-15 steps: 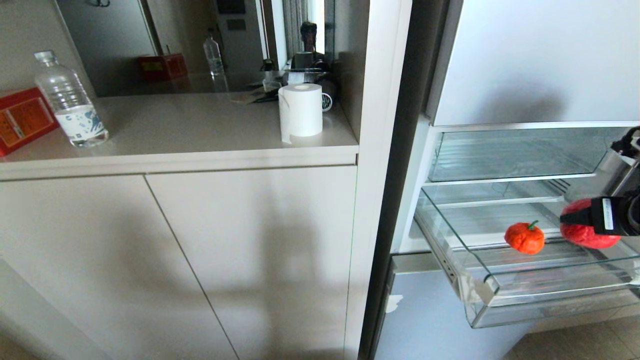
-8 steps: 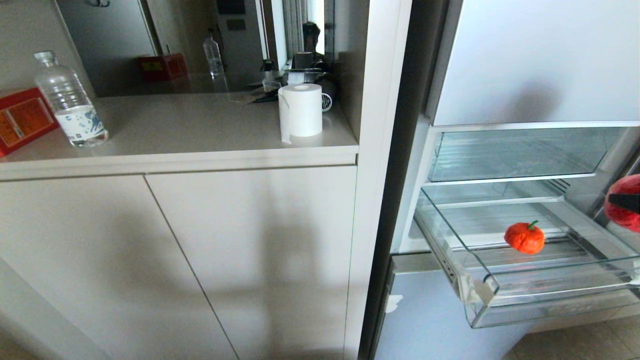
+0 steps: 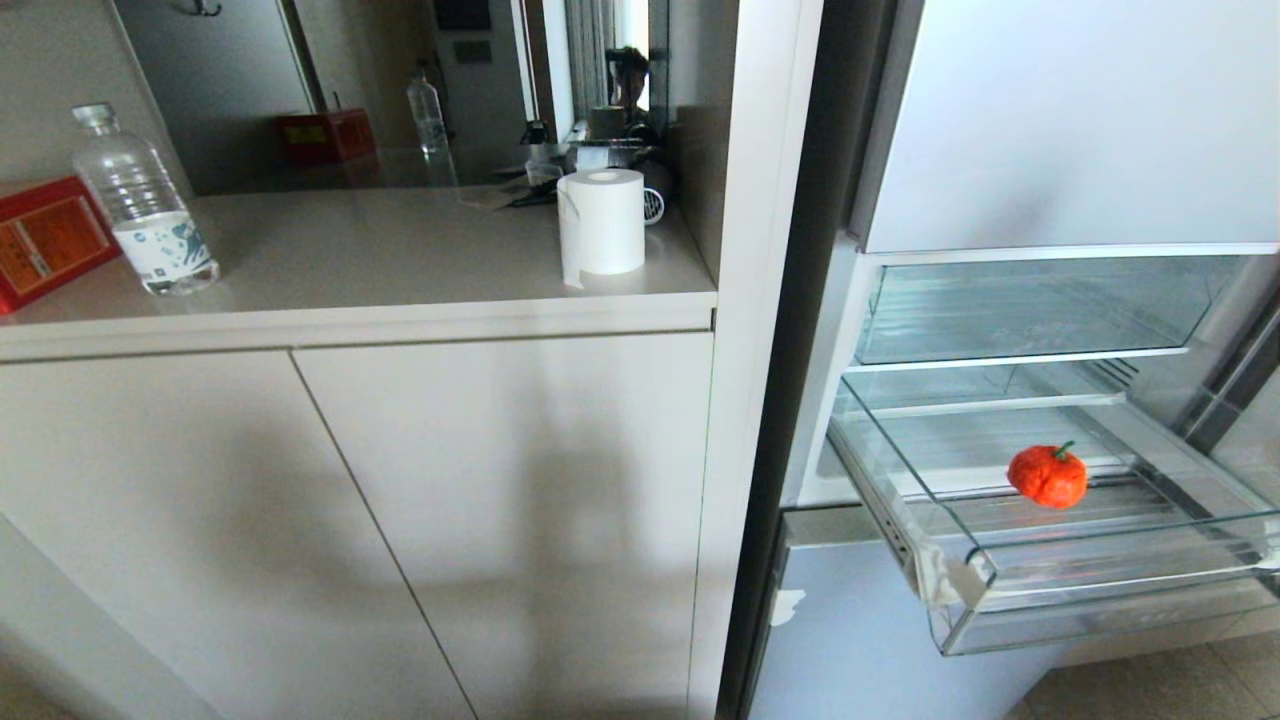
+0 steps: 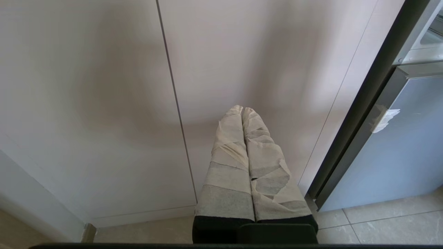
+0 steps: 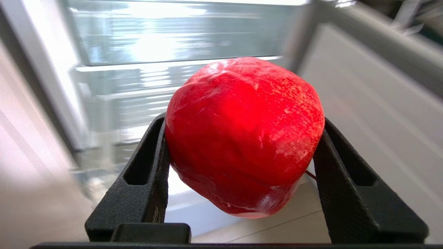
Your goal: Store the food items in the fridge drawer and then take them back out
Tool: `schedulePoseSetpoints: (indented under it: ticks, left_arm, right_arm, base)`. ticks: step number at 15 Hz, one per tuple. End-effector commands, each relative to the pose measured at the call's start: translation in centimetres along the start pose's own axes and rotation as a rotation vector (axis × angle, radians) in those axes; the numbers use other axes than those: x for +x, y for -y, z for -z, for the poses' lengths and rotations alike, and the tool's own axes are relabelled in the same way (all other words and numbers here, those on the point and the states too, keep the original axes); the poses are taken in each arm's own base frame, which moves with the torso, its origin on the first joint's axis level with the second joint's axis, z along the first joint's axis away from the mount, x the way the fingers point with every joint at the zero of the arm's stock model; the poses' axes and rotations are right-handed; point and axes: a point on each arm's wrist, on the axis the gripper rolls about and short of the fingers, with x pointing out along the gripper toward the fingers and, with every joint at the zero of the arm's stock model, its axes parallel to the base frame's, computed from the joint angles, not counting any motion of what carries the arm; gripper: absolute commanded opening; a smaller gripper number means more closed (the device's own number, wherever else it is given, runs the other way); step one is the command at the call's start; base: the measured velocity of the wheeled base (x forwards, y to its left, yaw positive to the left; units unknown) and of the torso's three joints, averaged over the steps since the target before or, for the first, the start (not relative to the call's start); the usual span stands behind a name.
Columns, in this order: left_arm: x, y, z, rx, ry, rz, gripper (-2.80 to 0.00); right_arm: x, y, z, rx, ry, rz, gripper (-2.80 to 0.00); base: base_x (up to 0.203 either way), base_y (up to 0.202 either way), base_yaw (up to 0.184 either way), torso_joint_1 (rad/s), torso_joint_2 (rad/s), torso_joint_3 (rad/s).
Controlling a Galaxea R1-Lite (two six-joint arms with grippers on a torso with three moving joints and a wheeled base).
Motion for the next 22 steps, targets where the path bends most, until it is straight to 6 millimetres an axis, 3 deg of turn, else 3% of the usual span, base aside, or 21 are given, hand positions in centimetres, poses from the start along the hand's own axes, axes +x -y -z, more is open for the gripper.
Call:
schedulePoseSetpoints:
  ticks: [1,2,4,8,12,18,22]
  left_arm:
    - [0.0,0.0,0.0,0.000,0.000,-0.001,-2.80]
    - [0.0,0.0,0.0,0.000,0.000,-0.001,-2.80]
    - [0.0,0.0,0.0,0.000,0.000,-0.001,-2.80]
    - [0.0,0.0,0.0,0.000,0.000,-0.001,-2.80]
    - [0.0,0.0,0.0,0.000,0.000,-0.001,-2.80]
    - [0.0,0.0,0.0,0.000,0.000,-0.001,-2.80]
    - [0.0,0.0,0.0,0.000,0.000,-0.001,-2.80]
  right_arm:
    - [-4.7,0.3,2.8,-0.017,0.118,0.056,-2.80]
    - [-5.2,0.1,4.3,-0.029,0.105,0.090,-2.80]
    - [-5.1,-0.3,5.3,-0.039,0.072,0.193,-2.80]
    - [-4.4,-0.8,5.0,0.019,0.045,0.237,-2.80]
    - [-2.0,-0.3,4.1,0.109,0.011,0.306,-2.80]
    - [2.6,2.6,4.0,0.201,-0.068,0.449,-2.80]
    - [7.0,6.2,5.3,0.288,-0.154,0.513,-2.80]
  base:
    - [0.000,0.000,0.000,0.000,0.00,0.000]
    - [0.000,0.000,0.000,0.000,0.00,0.000]
    - [0.000,0.000,0.000,0.000,0.00,0.000]
    - [0.001,0.002,-0.017,0.001,0.00,0.001]
    - [0.002,0.007,-0.159,0.001,0.00,0.002]
    - [0.001,0.008,-0.176,0.001,0.00,0.001]
    - [0.001,0.002,-0.054,0.001,0.00,0.001]
